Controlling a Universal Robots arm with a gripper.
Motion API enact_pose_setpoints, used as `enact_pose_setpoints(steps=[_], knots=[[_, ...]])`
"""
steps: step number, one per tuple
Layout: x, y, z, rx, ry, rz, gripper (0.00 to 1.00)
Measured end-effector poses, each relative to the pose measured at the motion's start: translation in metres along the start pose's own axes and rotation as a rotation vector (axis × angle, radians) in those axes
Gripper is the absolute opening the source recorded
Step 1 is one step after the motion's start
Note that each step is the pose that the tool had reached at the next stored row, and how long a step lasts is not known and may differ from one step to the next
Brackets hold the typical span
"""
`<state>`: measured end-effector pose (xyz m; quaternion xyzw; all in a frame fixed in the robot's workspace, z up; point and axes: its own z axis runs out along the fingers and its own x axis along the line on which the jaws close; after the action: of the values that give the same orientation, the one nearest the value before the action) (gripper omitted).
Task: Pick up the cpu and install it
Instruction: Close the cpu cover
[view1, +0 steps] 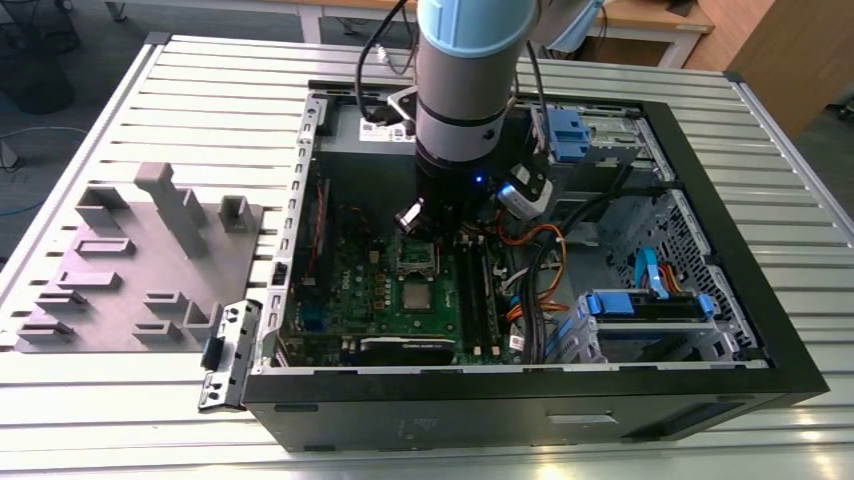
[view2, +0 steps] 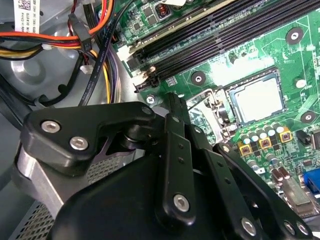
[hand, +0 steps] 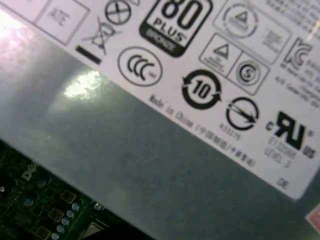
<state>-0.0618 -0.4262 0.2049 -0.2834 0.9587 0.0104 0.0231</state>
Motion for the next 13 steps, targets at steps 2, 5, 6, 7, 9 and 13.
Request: enact_pose_setpoints(steps=[2, 5, 6, 7, 9, 13], knots=[[0.0001, -0.0002, -0.0017, 0.0, 0.0001, 0.0, 0.11], [0.0003, -0.0008, -0.0051, 0.0001, 0.0002, 0.0, 0.11], [0.0004, -0.001, -0.0063, 0.0001, 0.0001, 0.0, 0.11], [0.0005, -0.0013, -0.0073, 0.0001, 0.0001, 0.0, 0.11], [0.0009, -0.0022, -0.009, 0.0, 0.0, 0.0, 0.11], [0.0029, -0.0053, -0.0117, 0.0001, 0.0, 0.0, 0.11]])
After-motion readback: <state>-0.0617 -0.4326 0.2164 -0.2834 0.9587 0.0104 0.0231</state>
